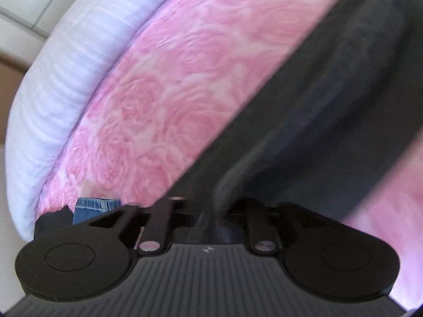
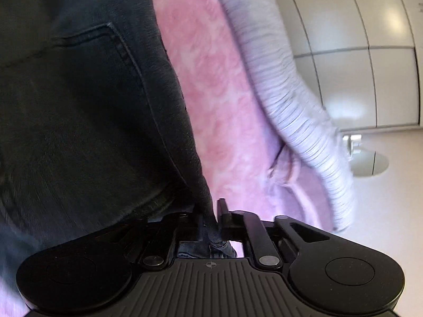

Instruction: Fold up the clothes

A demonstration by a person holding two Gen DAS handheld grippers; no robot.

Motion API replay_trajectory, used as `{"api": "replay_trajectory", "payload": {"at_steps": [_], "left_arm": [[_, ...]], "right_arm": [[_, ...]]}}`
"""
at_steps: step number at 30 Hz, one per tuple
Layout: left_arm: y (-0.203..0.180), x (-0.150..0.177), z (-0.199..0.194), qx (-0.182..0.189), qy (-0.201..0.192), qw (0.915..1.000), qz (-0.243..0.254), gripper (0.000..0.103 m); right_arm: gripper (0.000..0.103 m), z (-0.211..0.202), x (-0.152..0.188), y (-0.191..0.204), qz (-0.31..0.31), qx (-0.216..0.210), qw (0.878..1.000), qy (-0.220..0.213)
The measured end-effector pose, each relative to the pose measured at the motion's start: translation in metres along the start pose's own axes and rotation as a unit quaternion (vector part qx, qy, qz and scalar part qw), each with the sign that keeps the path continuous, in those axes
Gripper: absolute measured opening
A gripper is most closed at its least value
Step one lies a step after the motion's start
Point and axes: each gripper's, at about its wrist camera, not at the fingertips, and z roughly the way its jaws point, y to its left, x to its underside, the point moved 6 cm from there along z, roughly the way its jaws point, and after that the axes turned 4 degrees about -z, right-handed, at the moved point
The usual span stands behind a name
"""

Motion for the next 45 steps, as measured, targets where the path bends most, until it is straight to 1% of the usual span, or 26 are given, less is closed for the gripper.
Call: {"api": "replay_trajectory", "payload": {"at_steps": [1,2,4,5,6,8,10,11,12,14,16,19,20,23,25,28,30,33,35,36,37,38,39,42,44,45], "left_arm": [[0.0,-0.004,0.01,-0.011,0.001,0.9999,-0.001,0.029],[0.0,-0.006,0.017,-0.018,0.001,0.9998,-0.005,0.029],[0.006,-0.007,0.023,-0.021,0.0,0.9995,-0.023,0.031],[0.01,-0.007,0.025,-0.021,-0.001,0.9991,-0.037,0.034],[0.016,-0.007,0.027,-0.021,-0.003,0.9984,-0.053,0.038],[0.026,-0.004,0.026,-0.024,-0.014,0.9958,-0.087,0.038],[0.031,-0.002,0.019,-0.024,-0.031,0.9936,-0.106,0.038],[0.031,0.0,0.011,-0.029,-0.043,0.9927,-0.109,0.038],[0.03,0.004,0.001,-0.038,-0.058,0.9917,-0.108,0.038],[0.023,0.012,-0.019,-0.062,-0.083,0.9906,-0.089,0.038],[0.007,0.023,-0.041,-0.085,-0.114,0.9885,-0.05,0.039],[-0.035,0.042,-0.065,-0.095,-0.159,0.9825,0.018,0.04],[-0.05,0.048,-0.074,-0.097,-0.175,0.979,0.041,0.04],[-0.101,0.061,-0.088,-0.087,-0.214,0.9678,0.1,0.041],[-0.135,0.065,-0.094,-0.08,-0.236,0.9588,0.136,0.042],[-0.172,0.06,-0.093,-0.082,-0.26,0.9447,0.182,0.042],[-0.189,0.054,-0.088,-0.085,-0.267,0.9358,0.214,0.042],[-0.205,0.045,-0.074,-0.108,-0.269,0.9178,0.271,0.043],[-0.211,0.038,-0.062,-0.123,-0.268,0.9086,0.296,0.043],[-0.213,0.034,-0.054,-0.126,-0.264,0.9057,0.307,0.044],[-0.216,0.031,-0.046,-0.132,-0.259,0.9021,0.319,0.043],[-0.218,0.028,-0.039,-0.143,-0.255,0.8963,0.333,0.043],[-0.219,0.025,-0.032,-0.158,-0.253,0.8885,0.349,0.043],[-0.218,0.019,-0.017,-0.206,-0.244,0.8636,0.39,0.043],[-0.217,0.016,-0.009,-0.23,-0.236,0.8547,0.401,0.038],[-0.216,0.014,-0.008,-0.234,-0.233,0.8561,0.398,0.036]], "right_arm": [[0.044,0.002,0.0,-0.003,0.03,0.002,1.0,-0.003],[0.062,0.004,0.001,-0.006,0.061,0.003,0.998,-0.005],[0.064,0.008,0.002,-0.013,0.121,0.007,0.993,-0.01],[0.065,0.009,0.003,-0.018,0.155,0.006,0.988,-0.012],[0.066,0.007,0.007,-0.03,0.198,-0.001,0.98,-0.013],[0.066,0.0,0.019,-0.048,0.286,-0.023,0.958,-0.016],[0.067,-0.01,0.032,-0.063,0.371,-0.051,0.927,-0.019],[0.067,-0.018,0.036,-0.067,0.399,-0.064,0.915,-0.023],[0.067,-0.03,0.039,-0.069,0.415,-0.068,0.907,-0.027],[0.067,-0.068,0.047,-0.055,0.428,-0.069,0.9,-0.04],[0.067,-0.1,0.053,-0.032,0.423,-0.063,0.902,-0.051],[0.067,-0.128,0.071,0.004,0.404,-0.049,0.912,-0.048],[0.067,-0.132,0.075,0.015,0.391,-0.045,0.918,-0.046],[0.067,-0.124,0.066,0.037,0.317,-0.034,0.946,-0.057],[0.067,-0.118,0.059,0.052,0.266,-0.026,0.961,-0.065],[0.061,-0.11,0.05,0.075,0.189,-0.015,0.979,-0.076],[0.058,-0.104,0.044,0.09,0.137,-0.007,0.987,-0.083],[0.056,-0.096,0.034,0.112,0.059,0.004,0.994,-0.093],[0.056,-0.086,0.029,0.117,0.026,0.015,0.995,-0.098],[0.053,-0.081,0.027,0.117,0.018,0.021,0.995,-0.099],[0.046,-0.076,0.026,0.116,0.013,0.024,0.995,-0.097],[0.038,-0.072,0.027,0.116,0.012,0.022,0.996,-0.09],[0.033,-0.07,0.026,0.114,0.011,0.022,0.996,-0.086],[0.029,-0.073,0.027,0.106,0.027,0.025,0.996,-0.083],[0.027,-0.074,0.027,0.108,0.024,0.021,0.996,-0.08],[0.027,-0.073,0.027,0.108,0.022,0.018,0.997,-0.079]]}}
